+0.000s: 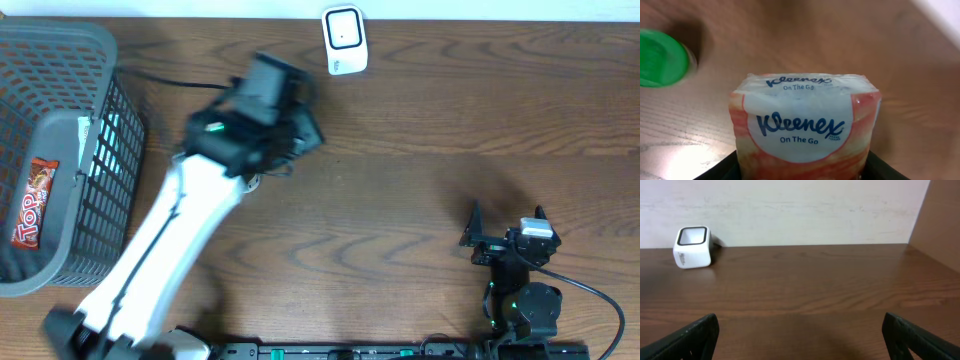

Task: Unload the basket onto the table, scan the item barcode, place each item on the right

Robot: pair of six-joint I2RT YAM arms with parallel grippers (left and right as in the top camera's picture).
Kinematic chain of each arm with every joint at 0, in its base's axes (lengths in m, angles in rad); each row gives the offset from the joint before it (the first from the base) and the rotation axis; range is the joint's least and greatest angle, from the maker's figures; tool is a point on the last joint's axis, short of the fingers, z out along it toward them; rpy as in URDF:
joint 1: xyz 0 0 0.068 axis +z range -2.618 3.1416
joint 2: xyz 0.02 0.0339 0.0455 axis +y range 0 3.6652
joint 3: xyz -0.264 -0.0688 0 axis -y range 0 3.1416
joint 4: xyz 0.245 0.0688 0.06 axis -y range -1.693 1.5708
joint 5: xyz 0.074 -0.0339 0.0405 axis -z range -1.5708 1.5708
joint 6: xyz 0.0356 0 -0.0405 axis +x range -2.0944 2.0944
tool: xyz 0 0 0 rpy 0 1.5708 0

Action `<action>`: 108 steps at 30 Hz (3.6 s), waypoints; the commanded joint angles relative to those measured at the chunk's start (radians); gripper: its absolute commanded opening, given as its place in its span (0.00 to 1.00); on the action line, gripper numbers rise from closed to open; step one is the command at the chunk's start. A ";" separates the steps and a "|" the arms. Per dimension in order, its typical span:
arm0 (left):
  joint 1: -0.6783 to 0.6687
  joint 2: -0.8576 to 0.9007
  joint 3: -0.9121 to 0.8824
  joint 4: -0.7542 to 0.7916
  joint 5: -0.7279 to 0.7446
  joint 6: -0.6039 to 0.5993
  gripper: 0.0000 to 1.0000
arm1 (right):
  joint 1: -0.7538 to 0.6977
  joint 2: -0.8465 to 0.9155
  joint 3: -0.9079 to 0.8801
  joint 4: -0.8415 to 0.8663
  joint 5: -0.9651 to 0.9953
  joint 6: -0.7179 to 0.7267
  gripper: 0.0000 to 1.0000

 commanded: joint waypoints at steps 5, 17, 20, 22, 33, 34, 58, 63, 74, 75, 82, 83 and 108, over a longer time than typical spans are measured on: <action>-0.108 0.214 0.010 -0.001 -0.084 -0.028 0.56 | 0.007 0.000 -0.003 -0.001 -0.001 -0.011 0.99; -0.160 0.365 0.008 0.039 -0.129 -0.028 0.56 | 0.007 0.000 -0.003 -0.001 -0.001 -0.011 0.99; -0.160 0.365 0.007 0.040 -0.174 -0.027 0.56 | 0.007 0.000 -0.003 -0.001 -0.001 -0.011 0.99; -0.160 0.365 0.007 0.039 -0.209 -0.027 0.56 | 0.007 0.000 -0.003 -0.001 -0.001 -0.011 0.99; -0.159 0.383 -0.033 0.127 -0.317 -0.027 0.56 | 0.007 0.000 -0.003 -0.001 -0.001 -0.011 0.99; -0.159 0.388 -0.041 0.139 -0.320 -0.027 0.56 | 0.007 0.000 -0.003 -0.001 -0.001 -0.011 0.99; -0.160 0.535 -0.066 0.293 -0.158 0.396 0.56 | 0.007 0.000 -0.003 -0.001 -0.001 -0.011 0.99; -0.159 0.535 -0.066 0.210 -0.116 0.028 0.56 | 0.007 0.000 -0.003 -0.001 -0.001 -0.011 0.99; -0.161 0.535 -0.066 0.222 0.137 -0.818 0.75 | 0.007 0.000 -0.003 -0.001 -0.001 -0.011 0.99; -0.161 0.535 -0.066 0.262 0.151 -0.853 0.87 | 0.007 0.000 -0.003 -0.001 -0.001 -0.011 0.99; -0.161 0.530 -0.066 0.409 0.155 -0.799 0.98 | 0.007 0.000 -0.003 -0.001 -0.001 -0.011 0.99; -0.161 0.530 -0.066 0.409 0.155 -0.780 0.98 | 0.007 0.000 -0.003 -0.001 -0.001 -0.011 0.99; -0.143 0.308 -0.061 0.332 0.119 0.352 0.78 | 0.007 0.000 -0.003 -0.001 -0.001 -0.011 0.99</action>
